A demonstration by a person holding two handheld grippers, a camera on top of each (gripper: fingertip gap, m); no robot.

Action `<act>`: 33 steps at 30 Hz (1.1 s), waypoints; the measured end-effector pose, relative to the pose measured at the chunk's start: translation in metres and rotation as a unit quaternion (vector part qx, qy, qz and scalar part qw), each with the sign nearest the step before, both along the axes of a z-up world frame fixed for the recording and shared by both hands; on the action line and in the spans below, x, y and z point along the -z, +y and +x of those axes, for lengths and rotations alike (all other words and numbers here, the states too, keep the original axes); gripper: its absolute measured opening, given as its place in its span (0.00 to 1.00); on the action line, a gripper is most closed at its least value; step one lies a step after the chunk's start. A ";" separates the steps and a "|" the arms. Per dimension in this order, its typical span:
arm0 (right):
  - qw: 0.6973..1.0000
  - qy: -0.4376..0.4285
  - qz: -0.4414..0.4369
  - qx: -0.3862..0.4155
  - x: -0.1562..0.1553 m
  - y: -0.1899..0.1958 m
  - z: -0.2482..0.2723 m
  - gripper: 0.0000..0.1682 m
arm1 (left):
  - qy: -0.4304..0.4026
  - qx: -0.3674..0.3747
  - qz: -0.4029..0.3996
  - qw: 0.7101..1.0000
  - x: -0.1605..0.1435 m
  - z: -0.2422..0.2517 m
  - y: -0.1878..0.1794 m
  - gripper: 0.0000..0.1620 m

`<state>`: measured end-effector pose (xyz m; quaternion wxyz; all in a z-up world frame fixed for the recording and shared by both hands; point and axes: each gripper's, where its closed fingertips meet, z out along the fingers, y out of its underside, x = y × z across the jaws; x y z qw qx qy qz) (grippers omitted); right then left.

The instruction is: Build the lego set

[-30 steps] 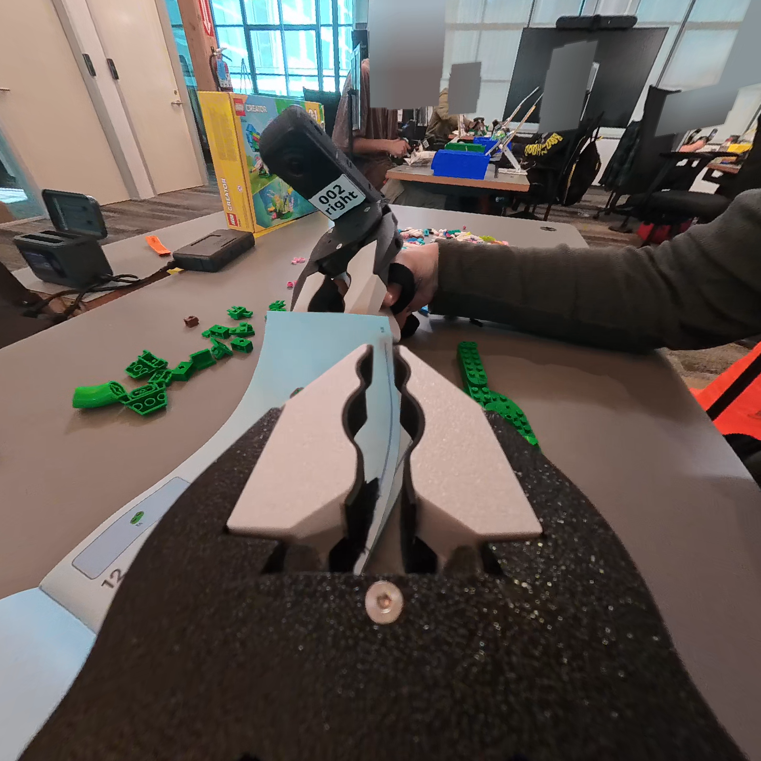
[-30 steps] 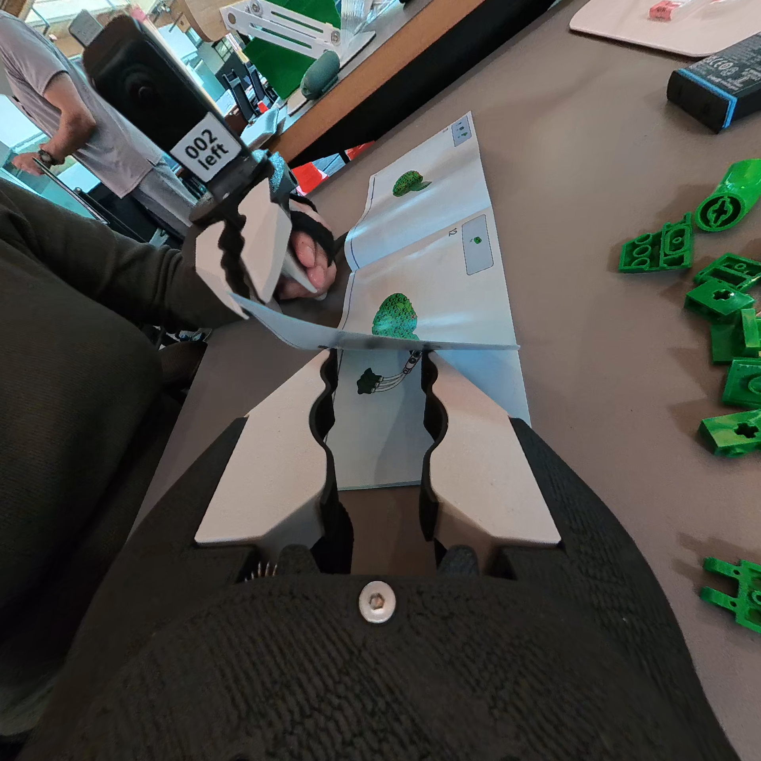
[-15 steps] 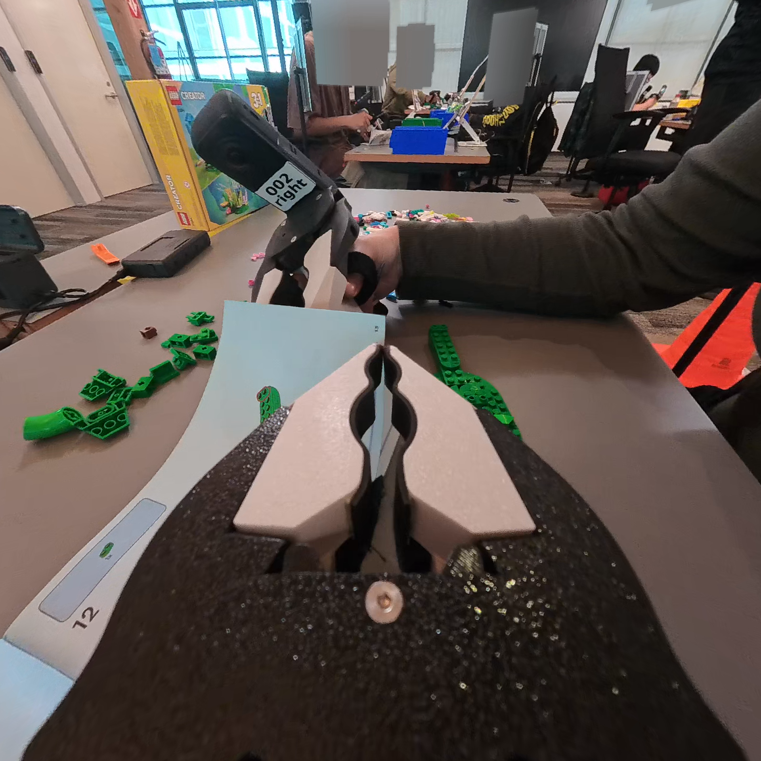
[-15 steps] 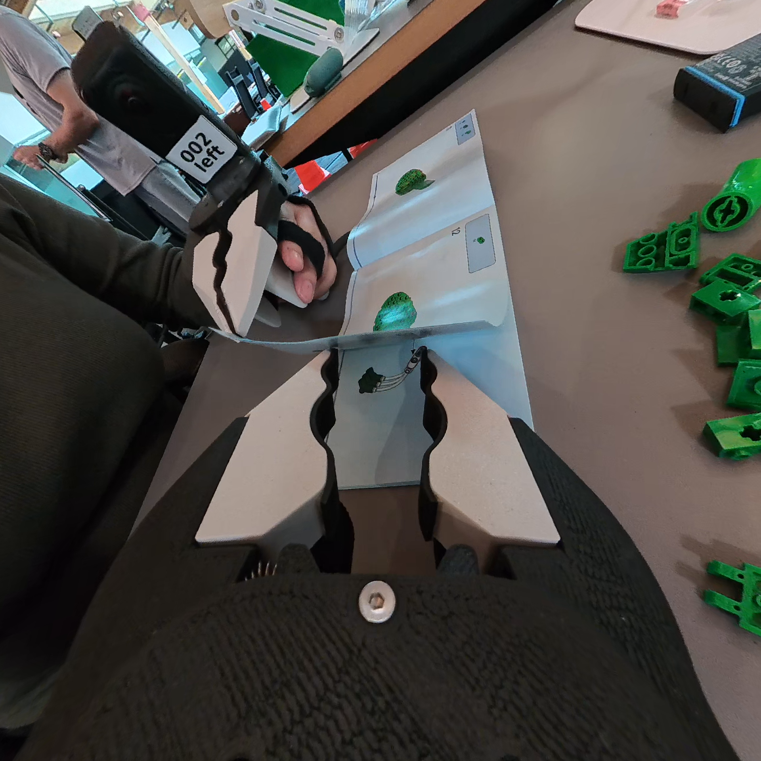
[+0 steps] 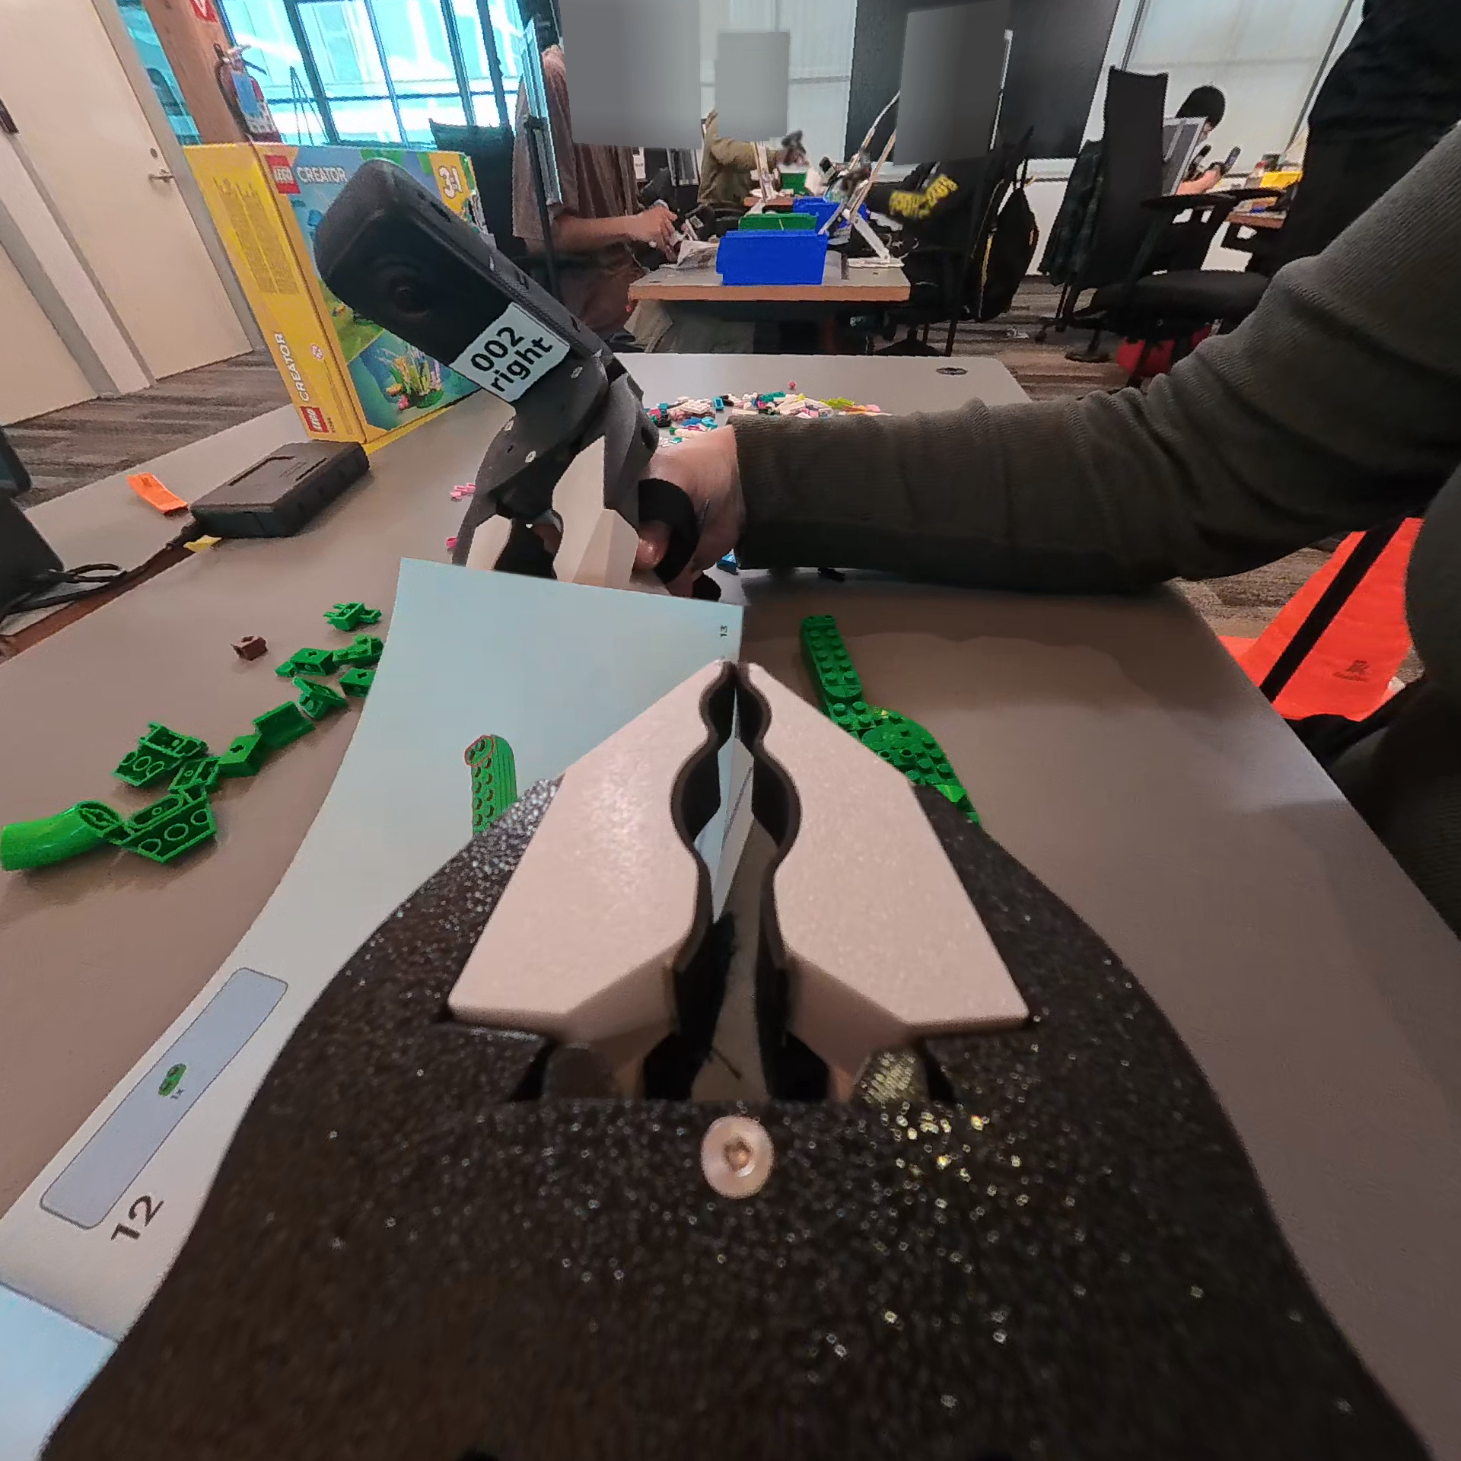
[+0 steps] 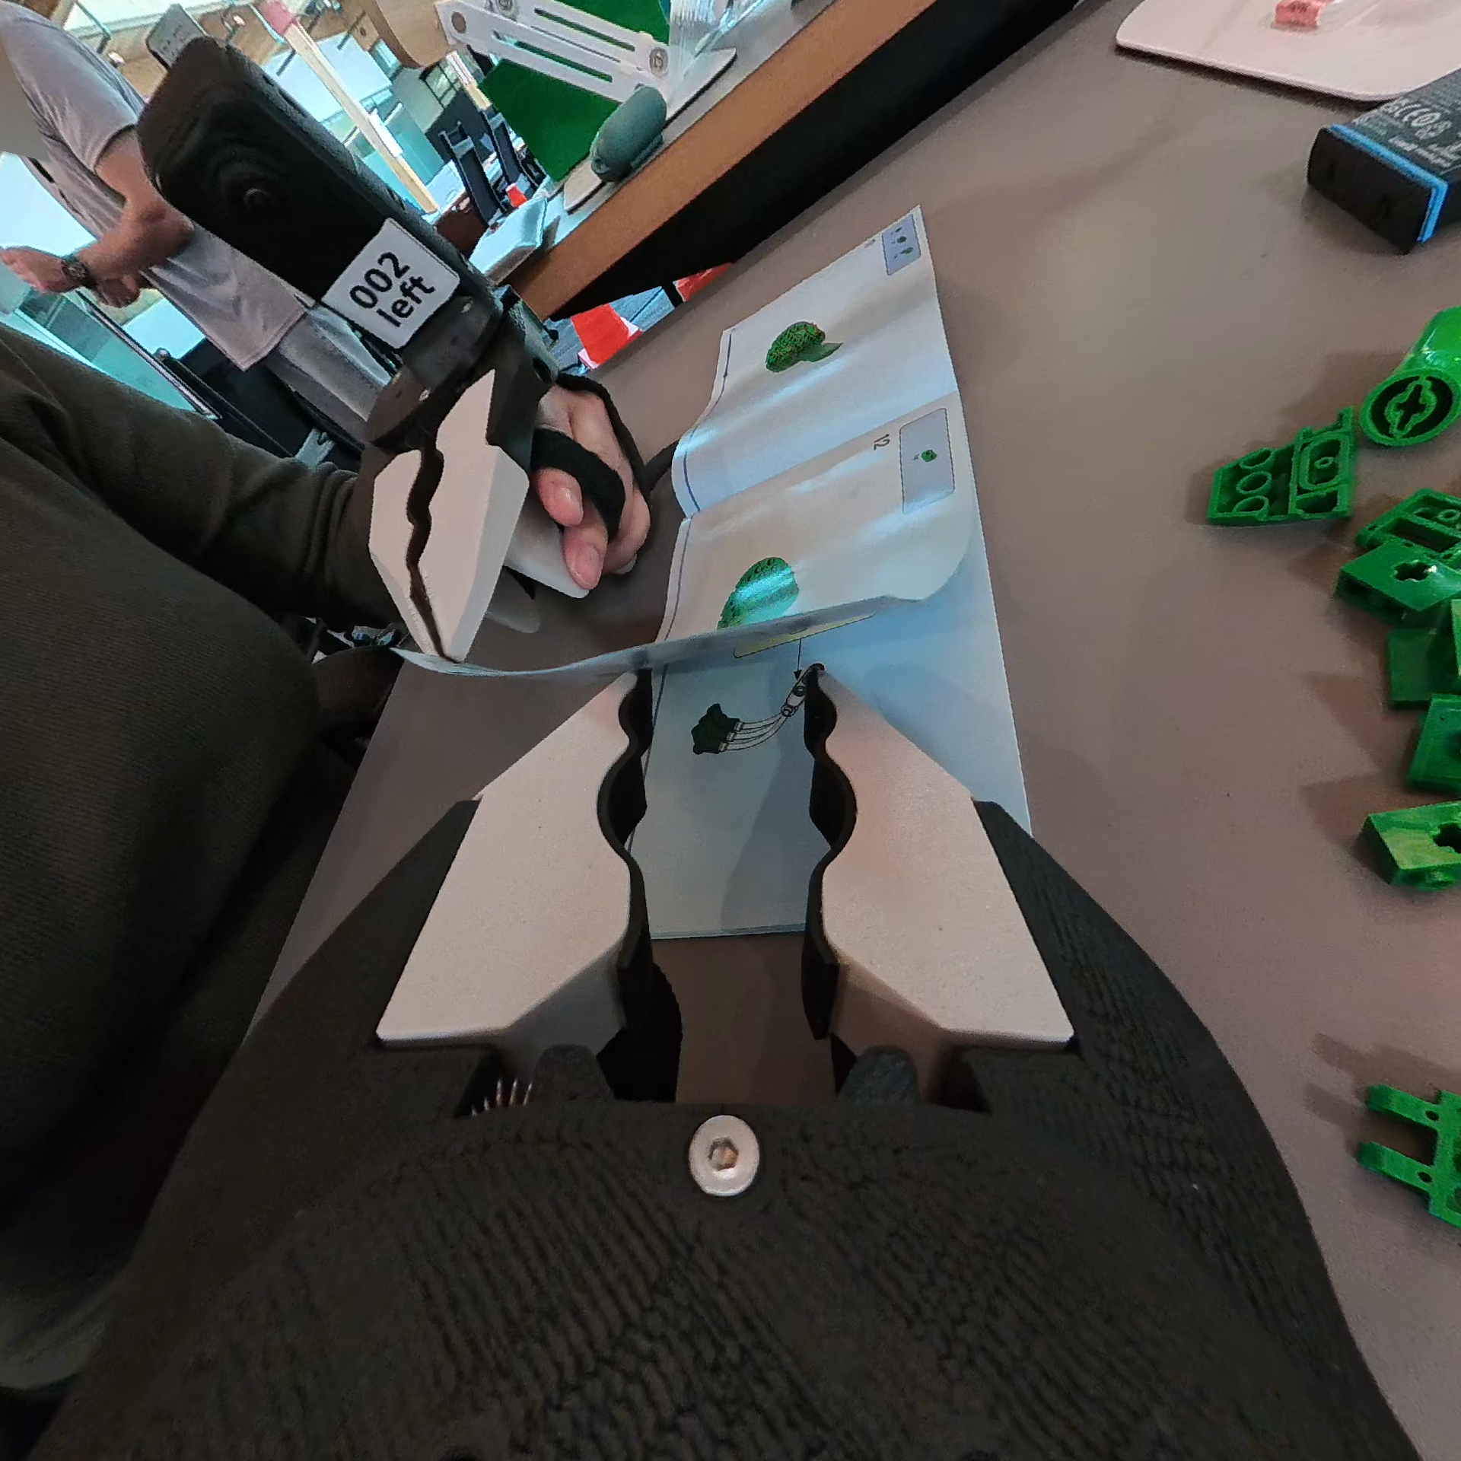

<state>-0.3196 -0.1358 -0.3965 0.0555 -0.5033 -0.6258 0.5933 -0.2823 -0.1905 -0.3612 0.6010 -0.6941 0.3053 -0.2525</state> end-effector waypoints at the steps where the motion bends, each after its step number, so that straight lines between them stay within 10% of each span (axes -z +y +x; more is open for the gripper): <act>1: 1.000 0.000 0.000 0.000 0.000 0.000 0.000 0.22 | 0.000 0.001 0.000 1.000 0.000 0.000 0.000 0.00; 33: 1.000 -0.003 0.000 -0.002 0.001 0.000 0.000 0.22 | -0.032 -0.080 -0.016 0.996 -0.003 -0.021 0.017 0.08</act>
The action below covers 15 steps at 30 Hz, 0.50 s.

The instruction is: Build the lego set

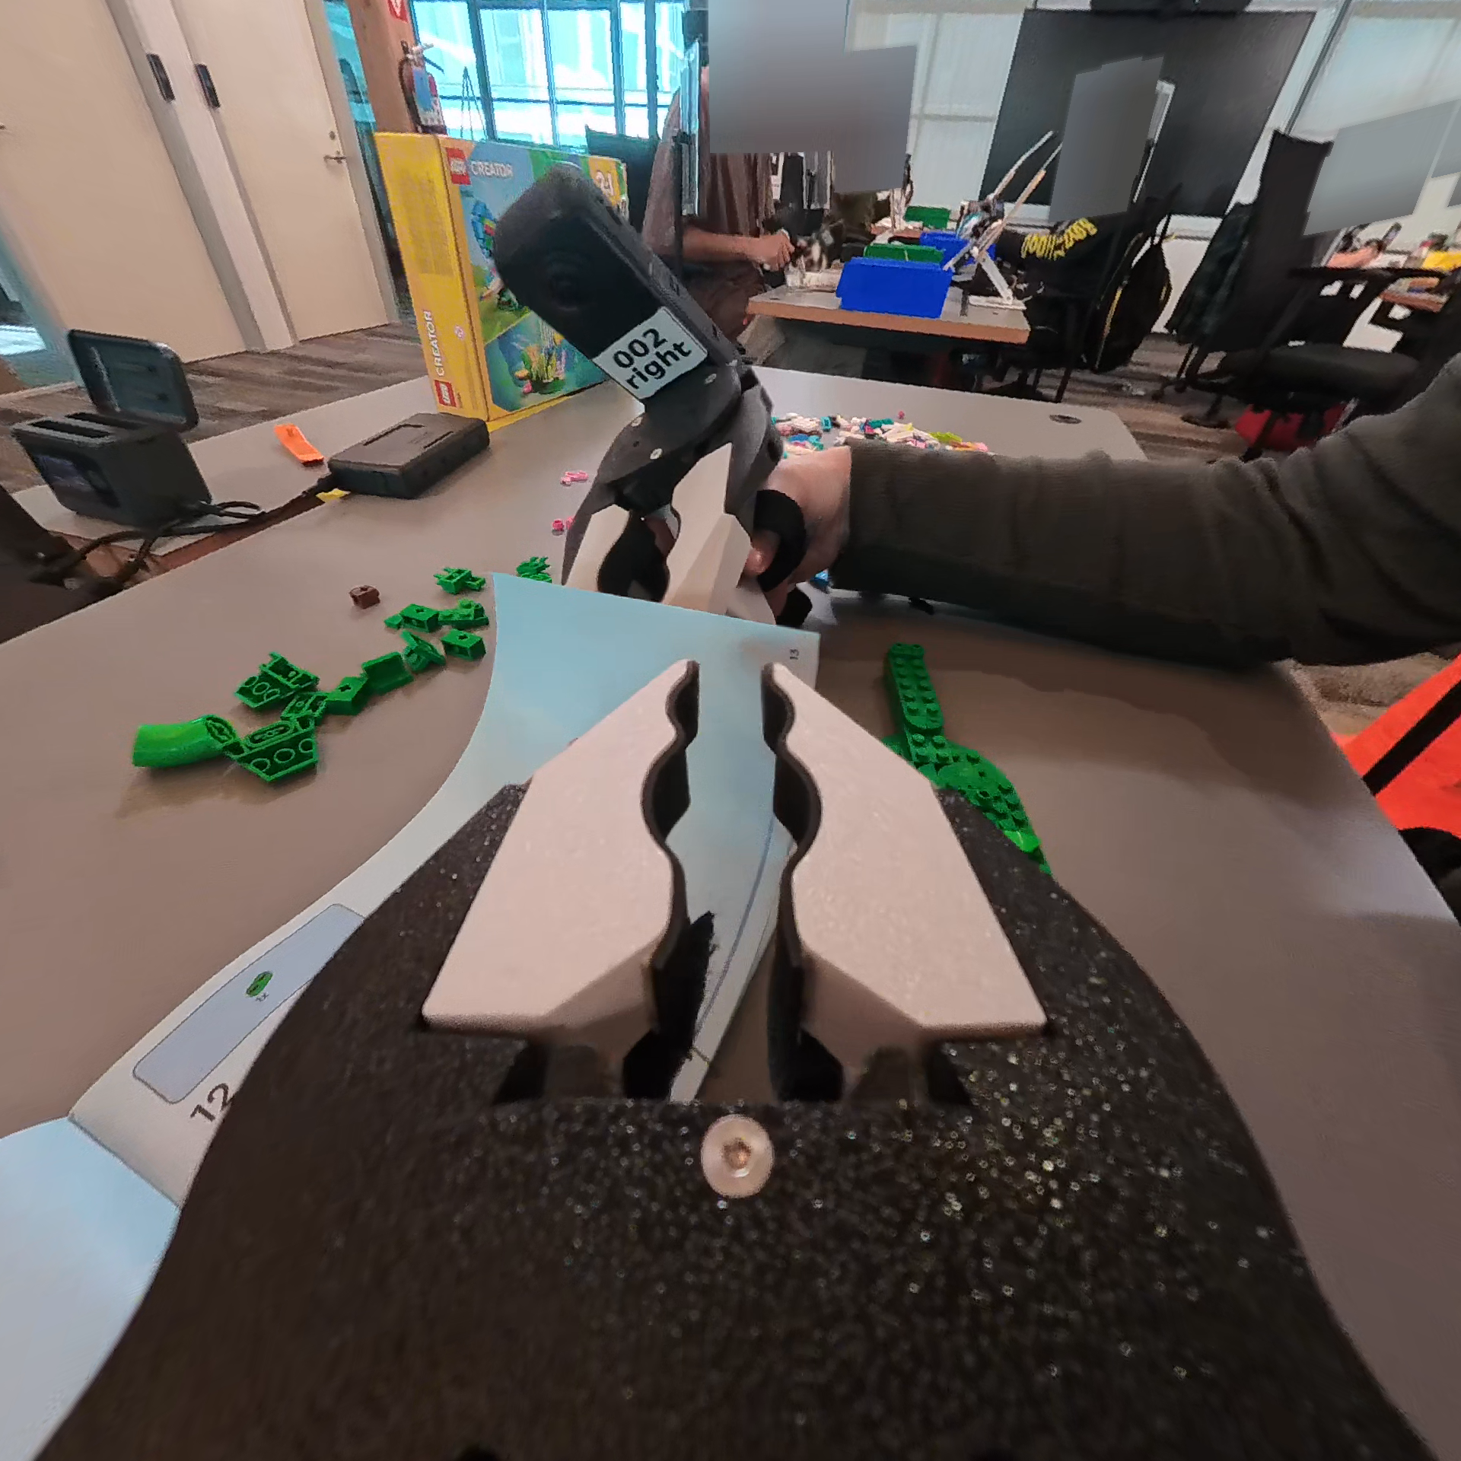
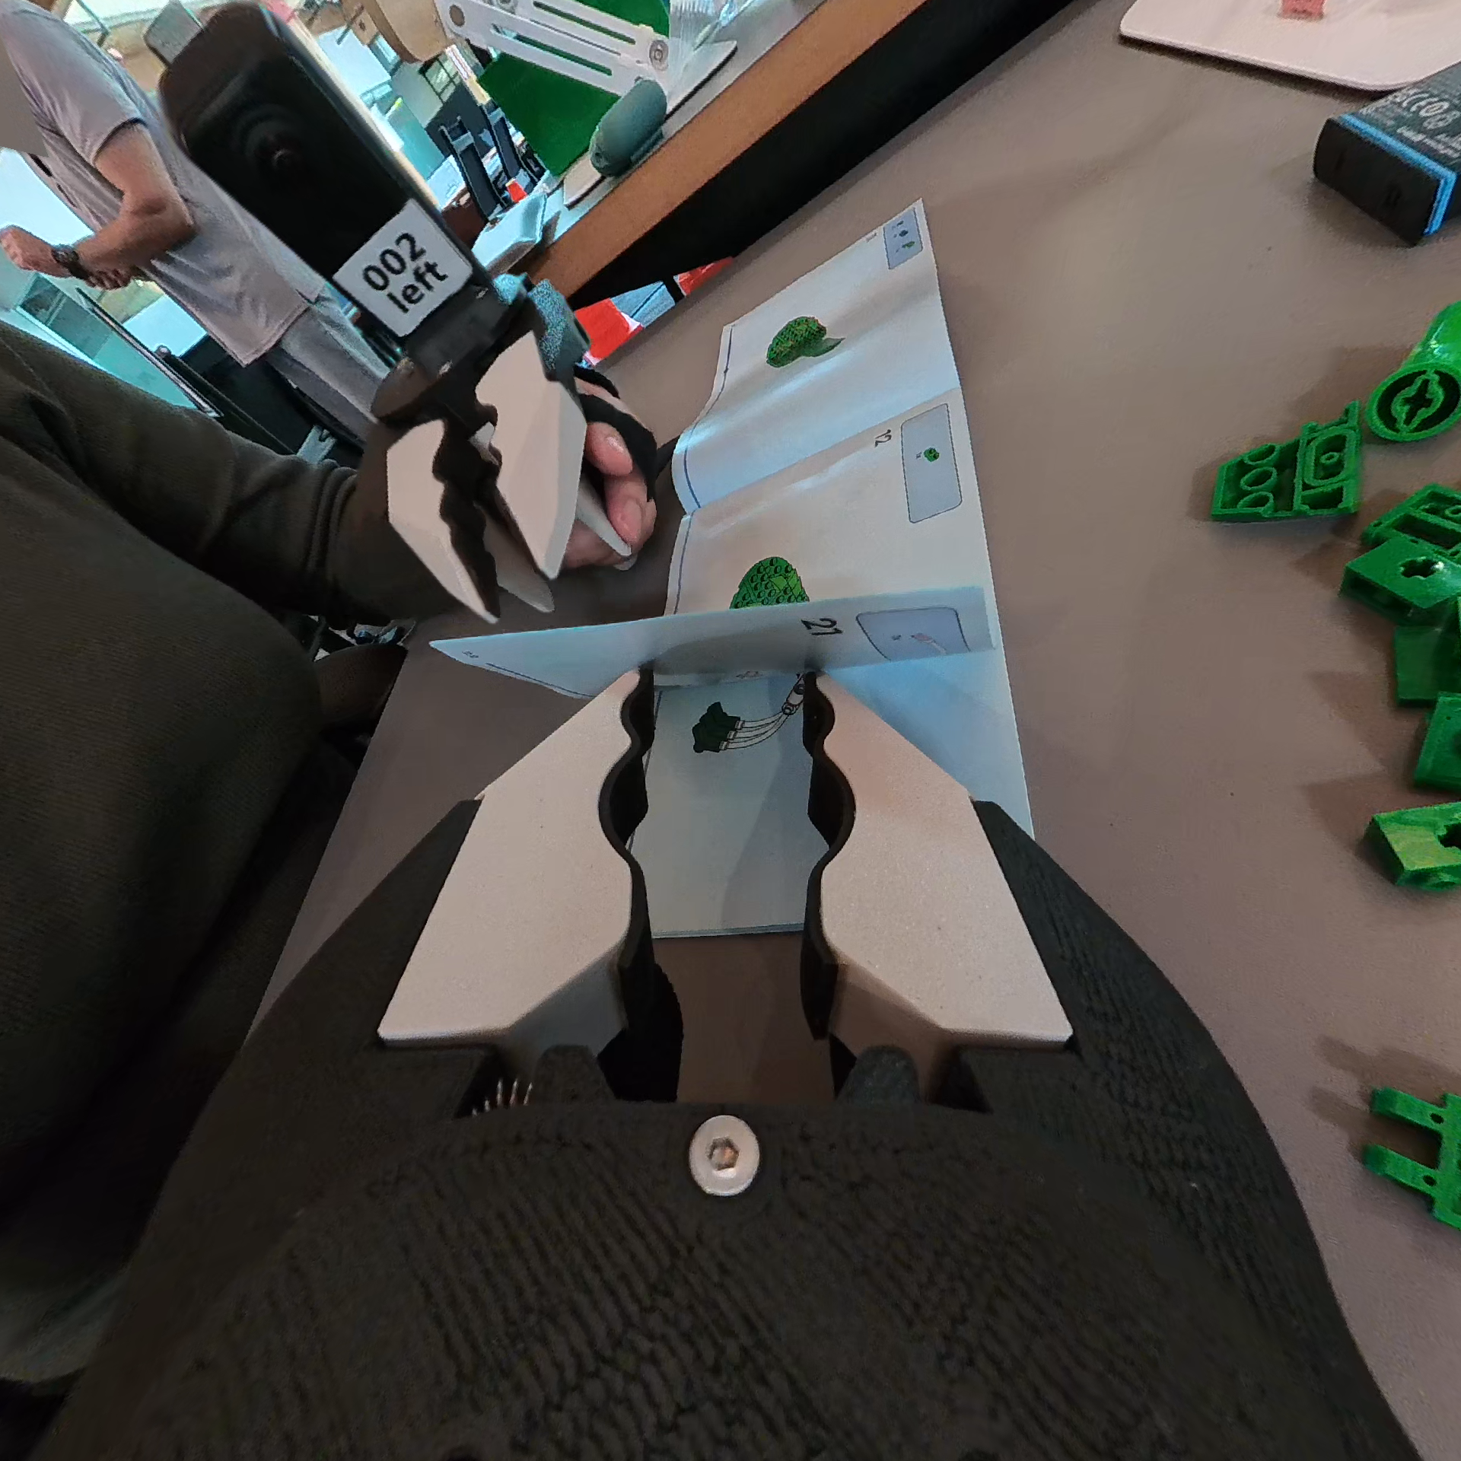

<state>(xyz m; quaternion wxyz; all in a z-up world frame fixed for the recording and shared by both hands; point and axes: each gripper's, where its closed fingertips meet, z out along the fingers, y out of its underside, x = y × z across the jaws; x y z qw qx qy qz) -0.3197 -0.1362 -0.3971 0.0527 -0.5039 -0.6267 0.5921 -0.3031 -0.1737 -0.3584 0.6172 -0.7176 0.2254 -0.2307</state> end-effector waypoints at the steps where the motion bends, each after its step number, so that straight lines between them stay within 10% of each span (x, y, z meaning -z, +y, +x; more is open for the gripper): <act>1: 1.000 0.000 0.000 0.000 0.000 0.000 0.000 0.22 | -0.005 0.002 0.000 1.000 -0.001 0.000 0.000 0.08; 15: 1.000 -0.001 0.000 0.000 0.000 0.000 0.000 0.22 | 0.021 0.013 0.003 1.000 0.003 0.006 -0.002 0.19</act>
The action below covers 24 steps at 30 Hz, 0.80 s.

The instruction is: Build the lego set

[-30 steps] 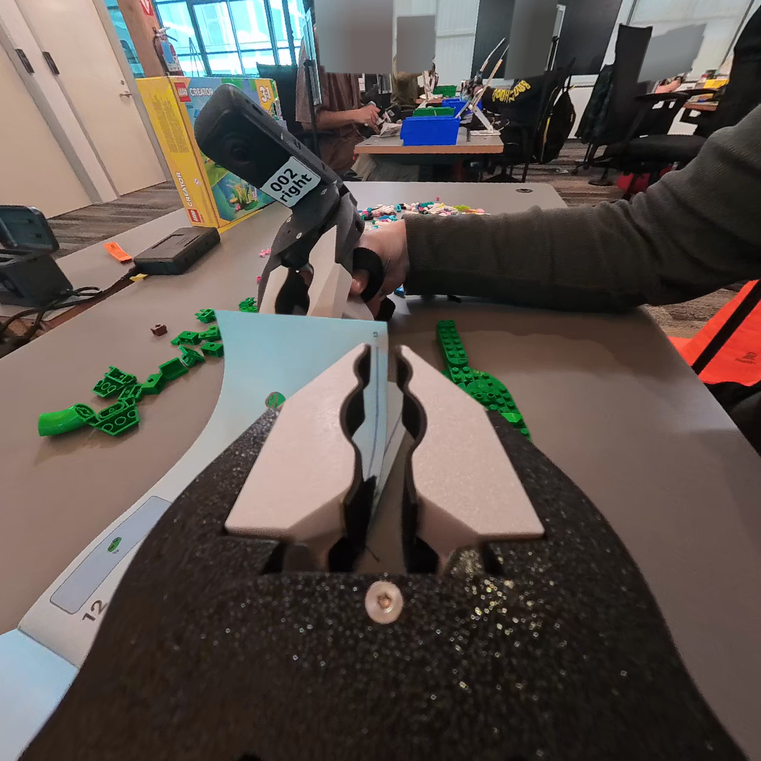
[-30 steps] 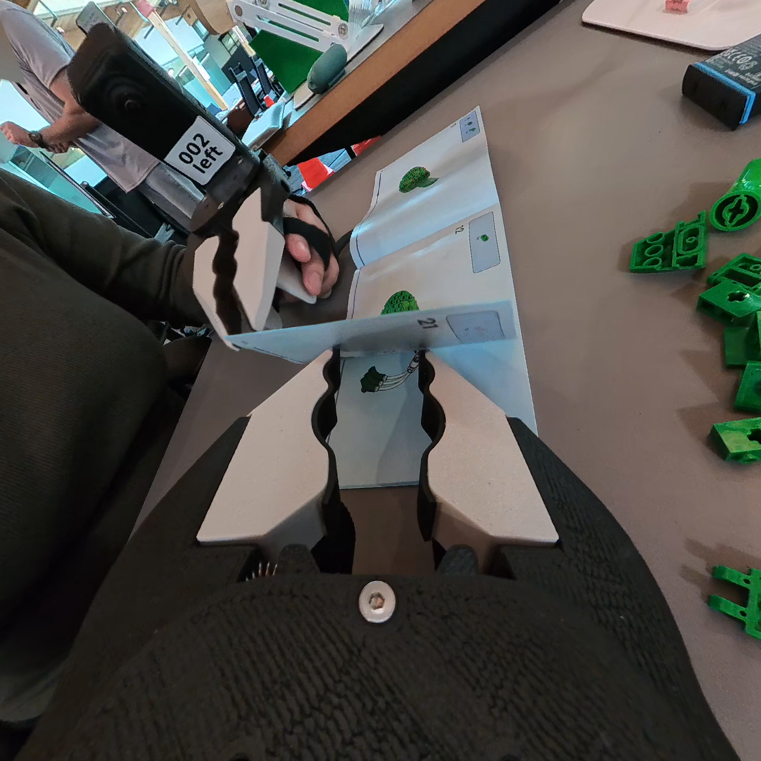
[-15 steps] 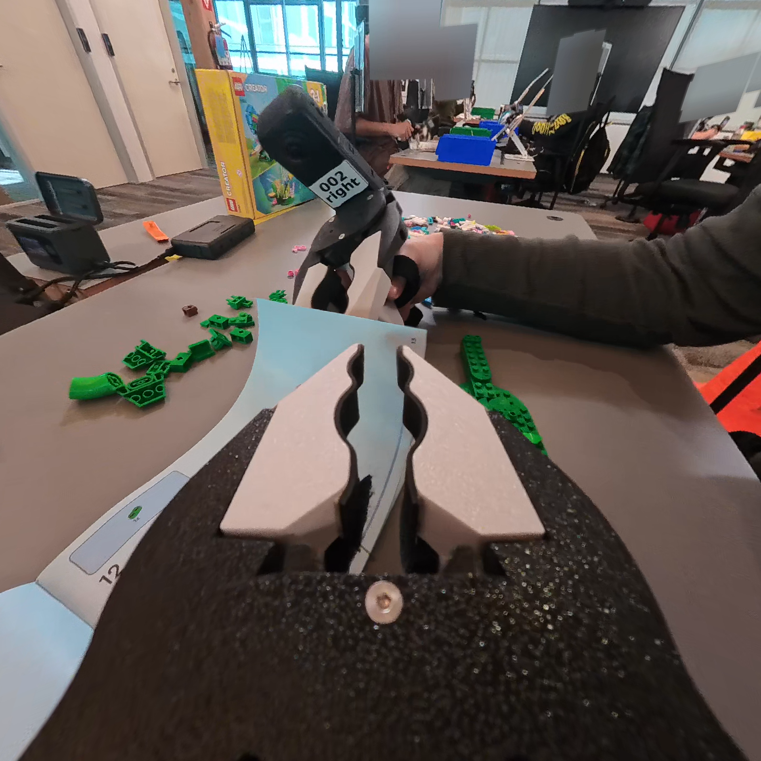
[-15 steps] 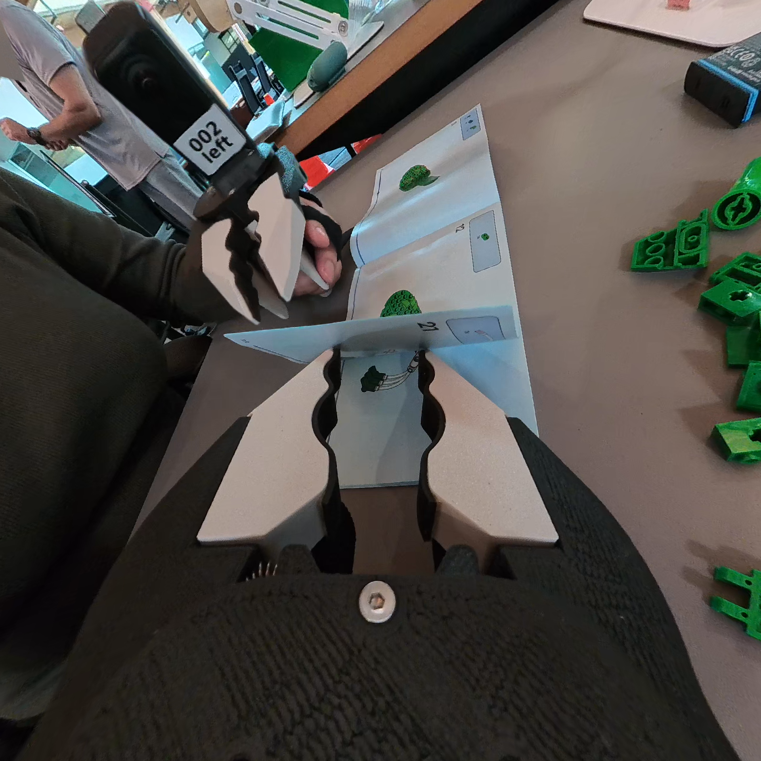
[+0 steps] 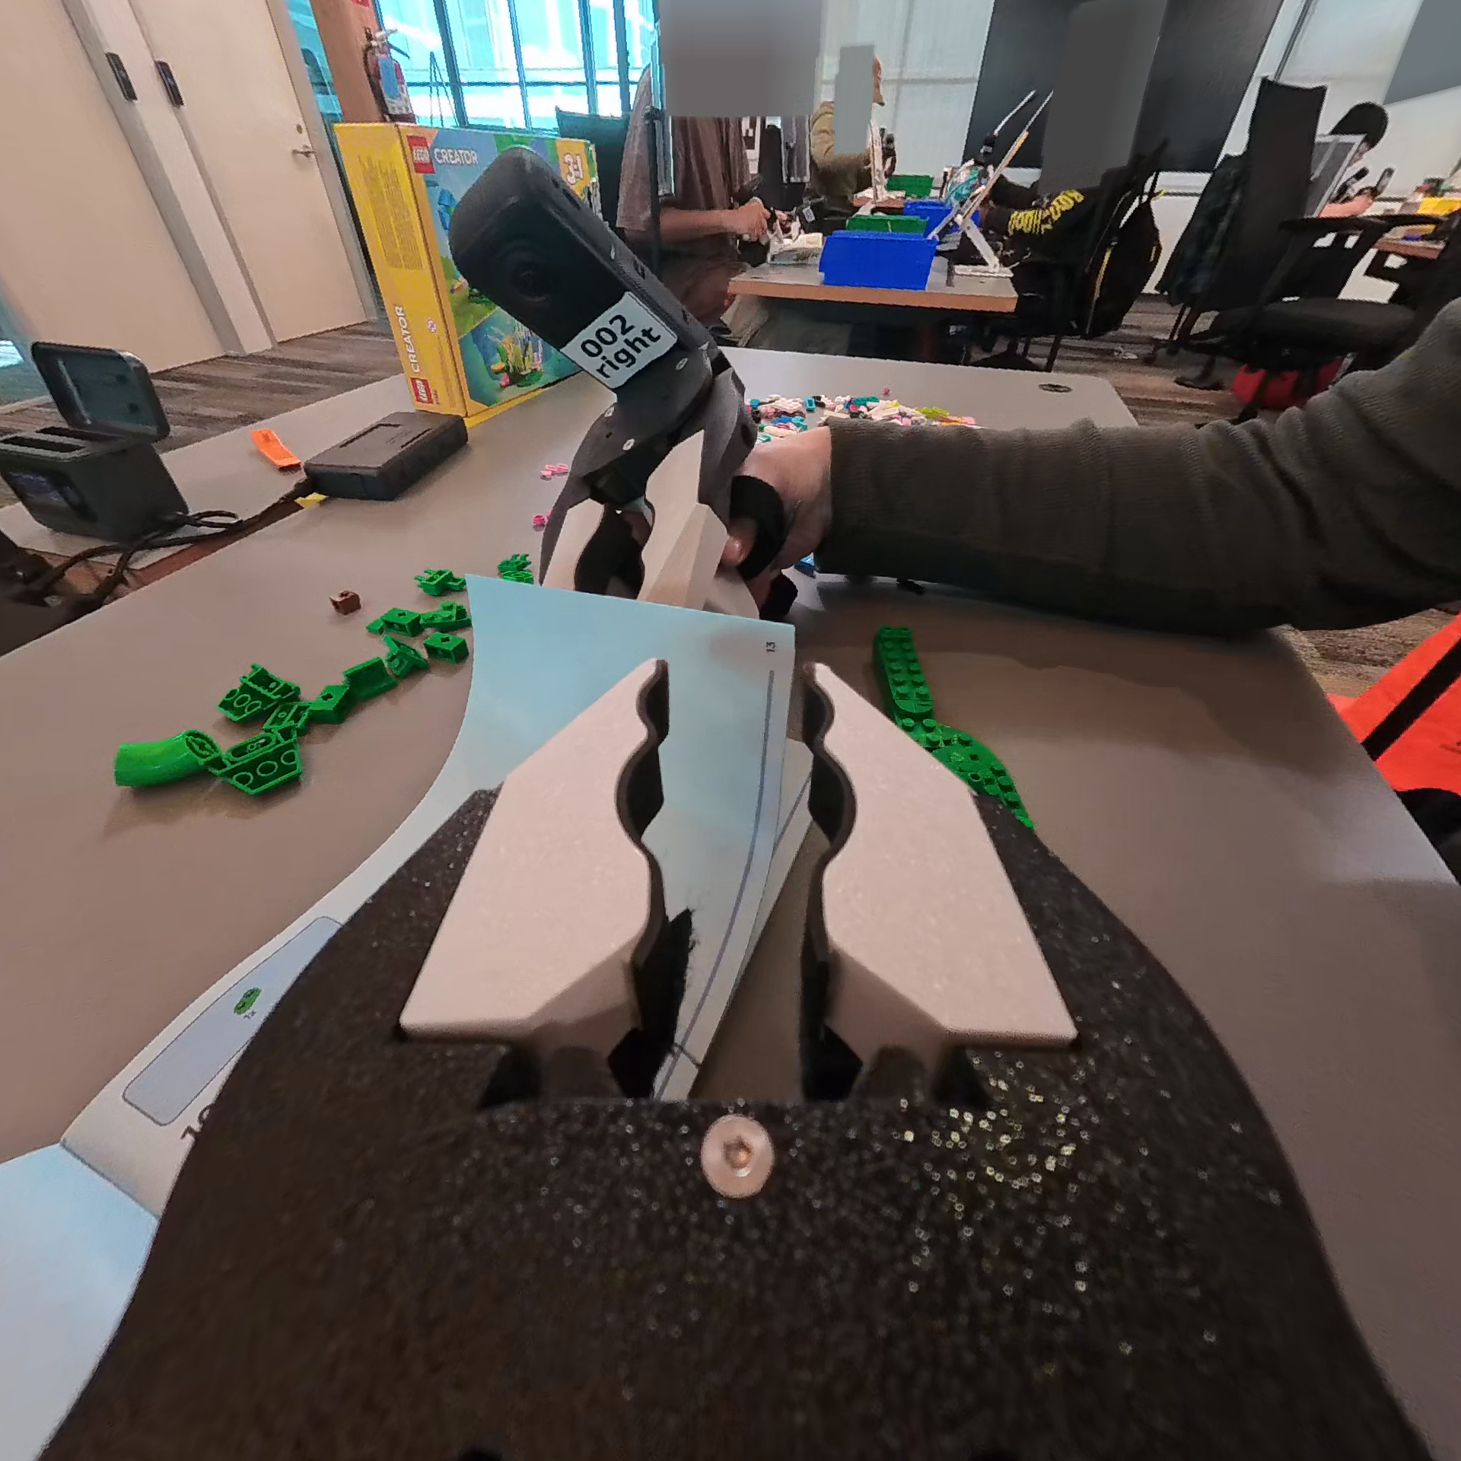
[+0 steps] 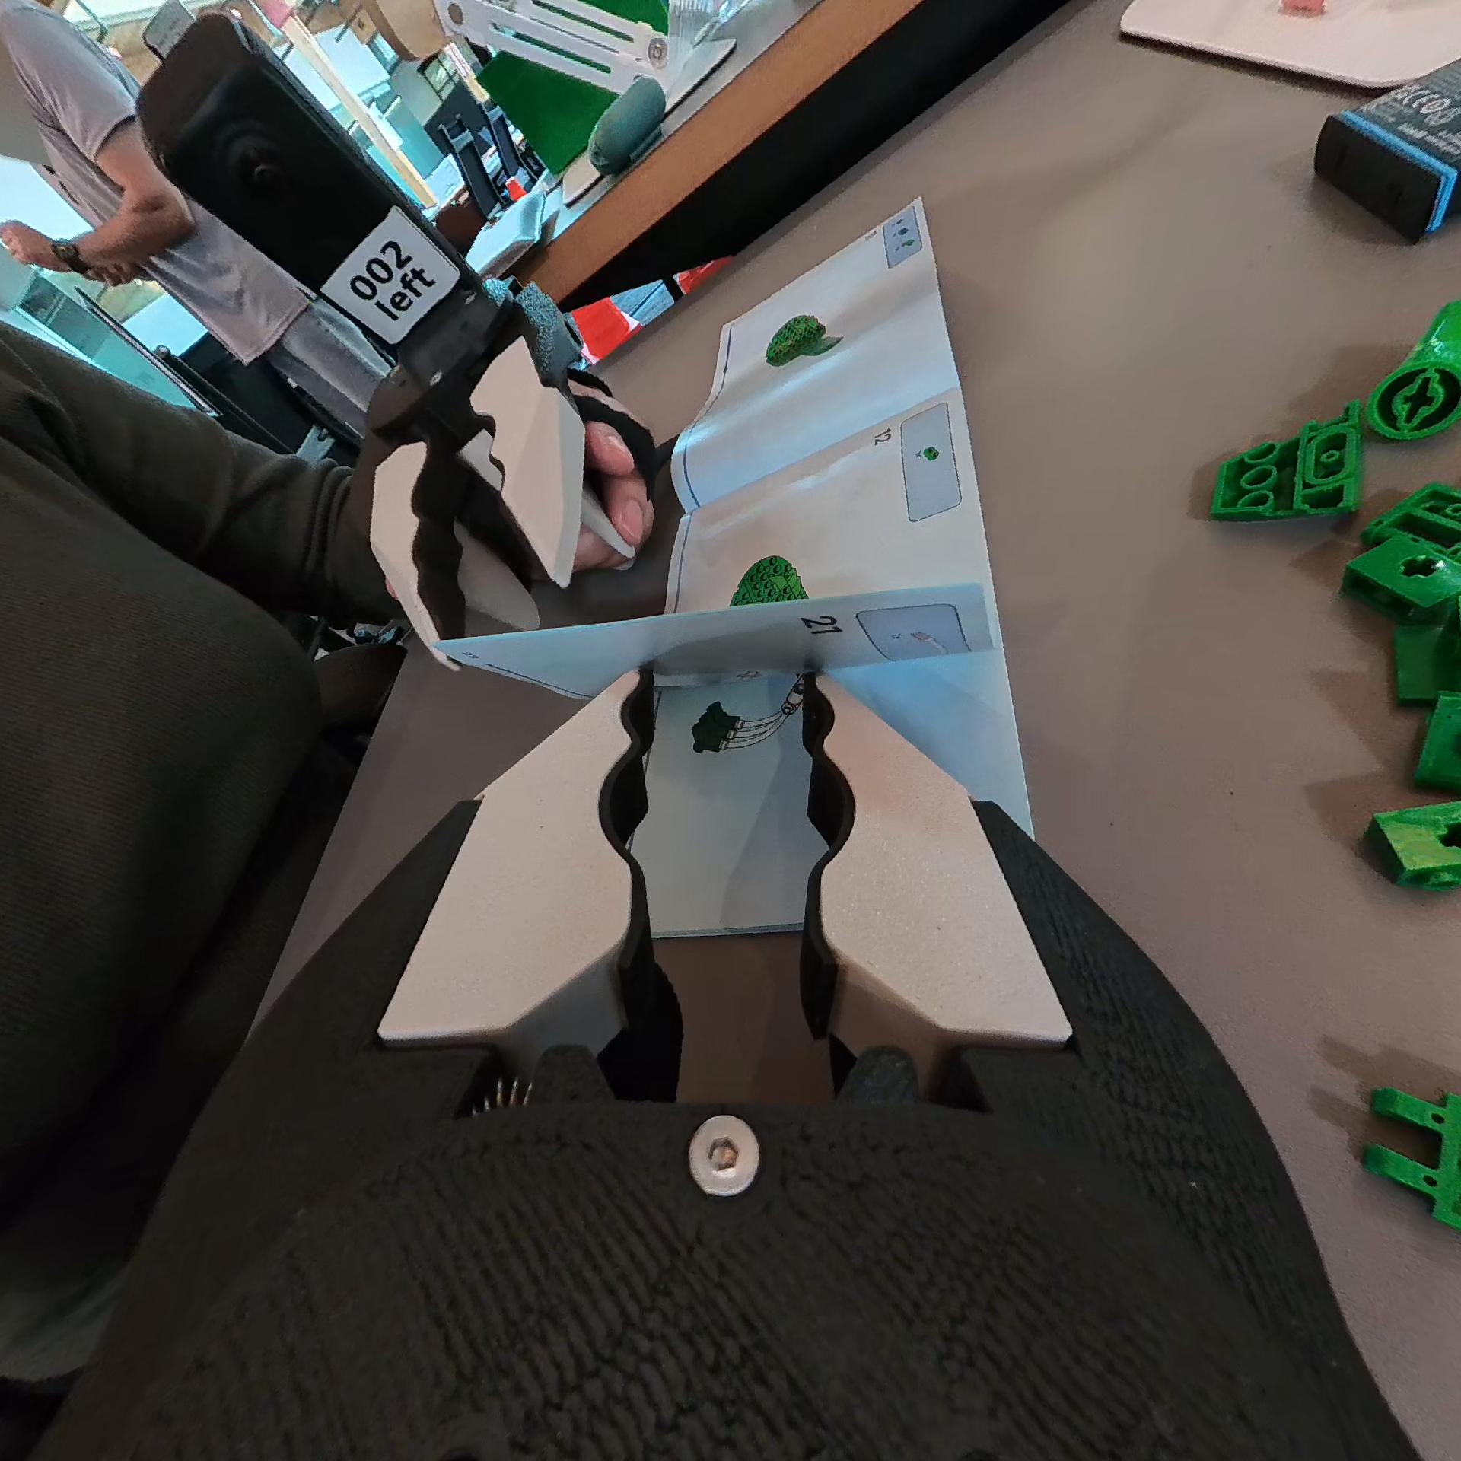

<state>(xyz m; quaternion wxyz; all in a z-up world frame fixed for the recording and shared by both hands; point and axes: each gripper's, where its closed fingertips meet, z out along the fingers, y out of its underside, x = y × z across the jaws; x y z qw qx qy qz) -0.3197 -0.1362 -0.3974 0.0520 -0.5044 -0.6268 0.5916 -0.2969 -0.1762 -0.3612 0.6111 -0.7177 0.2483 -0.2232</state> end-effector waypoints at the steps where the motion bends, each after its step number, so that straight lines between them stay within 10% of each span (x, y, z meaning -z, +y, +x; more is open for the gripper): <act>1: 1.000 0.000 0.000 0.000 0.000 0.000 0.000 0.22 | 0.001 0.000 -0.001 1.000 0.001 0.000 0.000 0.19; 24: 1.000 0.000 0.000 0.000 0.000 0.000 0.000 0.22 | 0.002 0.006 -0.004 1.000 0.002 0.002 0.000 0.15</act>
